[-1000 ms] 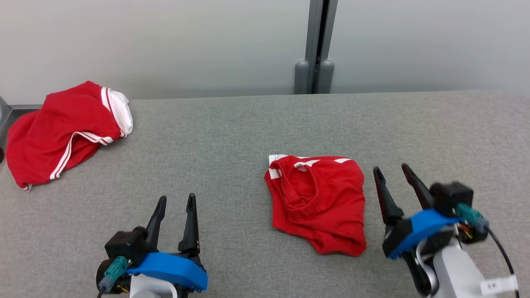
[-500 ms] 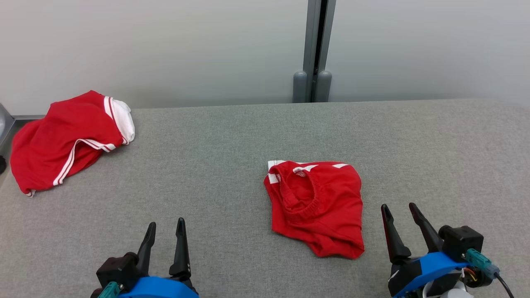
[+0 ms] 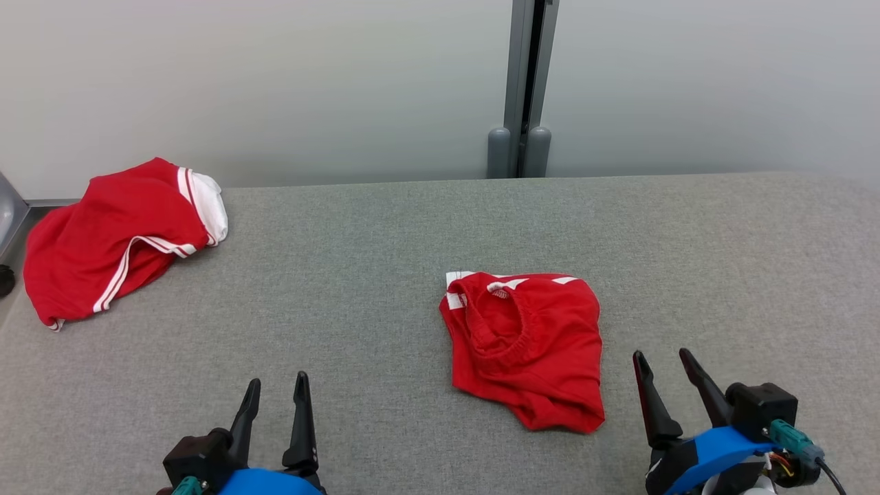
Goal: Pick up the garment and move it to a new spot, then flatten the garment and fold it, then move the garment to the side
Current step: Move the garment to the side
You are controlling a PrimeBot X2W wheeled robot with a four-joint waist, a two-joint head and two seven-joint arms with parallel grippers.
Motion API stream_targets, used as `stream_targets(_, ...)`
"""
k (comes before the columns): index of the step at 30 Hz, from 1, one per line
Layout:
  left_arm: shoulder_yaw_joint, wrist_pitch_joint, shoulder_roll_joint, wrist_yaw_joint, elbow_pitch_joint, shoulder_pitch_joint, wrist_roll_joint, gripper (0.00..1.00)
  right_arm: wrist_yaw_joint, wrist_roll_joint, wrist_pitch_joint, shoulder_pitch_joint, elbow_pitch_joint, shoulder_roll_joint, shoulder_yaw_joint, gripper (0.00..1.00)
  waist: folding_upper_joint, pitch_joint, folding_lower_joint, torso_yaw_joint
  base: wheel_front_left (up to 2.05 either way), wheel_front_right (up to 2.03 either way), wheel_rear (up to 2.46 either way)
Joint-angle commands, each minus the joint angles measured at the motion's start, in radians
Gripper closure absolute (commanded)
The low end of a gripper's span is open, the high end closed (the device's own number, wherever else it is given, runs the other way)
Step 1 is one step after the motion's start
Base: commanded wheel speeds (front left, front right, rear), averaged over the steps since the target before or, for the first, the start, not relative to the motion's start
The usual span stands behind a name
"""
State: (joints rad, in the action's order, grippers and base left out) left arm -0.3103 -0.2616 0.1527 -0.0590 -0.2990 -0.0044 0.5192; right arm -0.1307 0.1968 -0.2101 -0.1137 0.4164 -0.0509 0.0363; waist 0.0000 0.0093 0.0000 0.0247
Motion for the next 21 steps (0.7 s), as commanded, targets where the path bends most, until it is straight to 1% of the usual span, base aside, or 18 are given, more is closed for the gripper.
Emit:
stream_targets(1,0.000,-0.005,-0.002,0.004,-0.003,0.005,-0.006,0.00,0.000,-0.016,0.014,0.000,0.008,0.001,-0.001,0.00,0.0000,0.002,0.0000,0.002,0.00,0.00,0.00)
stream_targets(5,-0.005,-0.005,-0.004,0.008,-0.007,-0.007,-0.012,0.00,0.000,-0.053,0.052,-0.060,0.019,0.000,-0.022,0.00,0.0000,0.013,0.0000,0.012,0.00,0.00,0.00)
stream_targets(8,-0.003,-0.005,-0.001,0.006,-0.007,-0.021,-0.016,0.00,0.000,-0.091,0.106,-0.119,0.034,0.000,-0.046,0.00,0.0000,0.028,0.0000,0.027,0.00,0.00,0.00)
stream_targets(9,-0.003,-0.005,-0.001,0.006,-0.007,-0.021,-0.016,0.00,0.000,-0.091,0.106,-0.119,0.034,0.000,-0.046,0.00,0.0000,0.028,0.0000,0.027,0.00,0.00,0.00)
stream_targets(11,-0.002,-0.005,-0.002,0.004,-0.006,-0.025,-0.019,0.00,0.000,-0.111,0.157,-0.163,0.050,0.001,-0.063,0.00,0.0000,0.040,0.0000,0.041,0.00,0.00,0.00)
stream_targets(14,0.001,-0.005,-0.006,0.005,-0.006,-0.035,-0.021,0.00,0.000,-0.132,0.234,-0.226,0.085,0.001,-0.089,0.00,0.0000,0.060,0.0000,0.071,0.00,0.00,0.00)
stream_targets(15,0.003,-0.005,-0.010,0.005,-0.005,-0.044,-0.023,0.00,0.000,-0.154,0.286,-0.255,0.116,0.000,-0.105,0.00,0.0000,0.075,0.0000,0.092,0.00,0.00,0.00)
stream_targets(17,0.007,-0.005,-0.013,0.006,-0.005,-0.047,-0.026,0.00,0.000,-0.173,0.333,-0.281,0.148,0.000,-0.122,0.00,0.0000,0.092,0.0000,0.114,0.00,0.00,0.00)
stream_targets(18,0.009,-0.005,-0.017,0.010,-0.008,-0.051,-0.029,0.00,0.000,-0.196,0.368,-0.302,0.175,0.000,-0.142,0.00,0.0000,0.110,0.0000,0.137,0.00,0.00,0.00)
stream_targets(21,0.023,-0.005,-0.024,0.014,-0.009,-0.063,-0.032,0.00,0.000,-0.207,0.420,-0.323,0.234,0.000,-0.170,0.00,0.0000,0.139,0.0000,0.171,0.00,0.00,0.00)
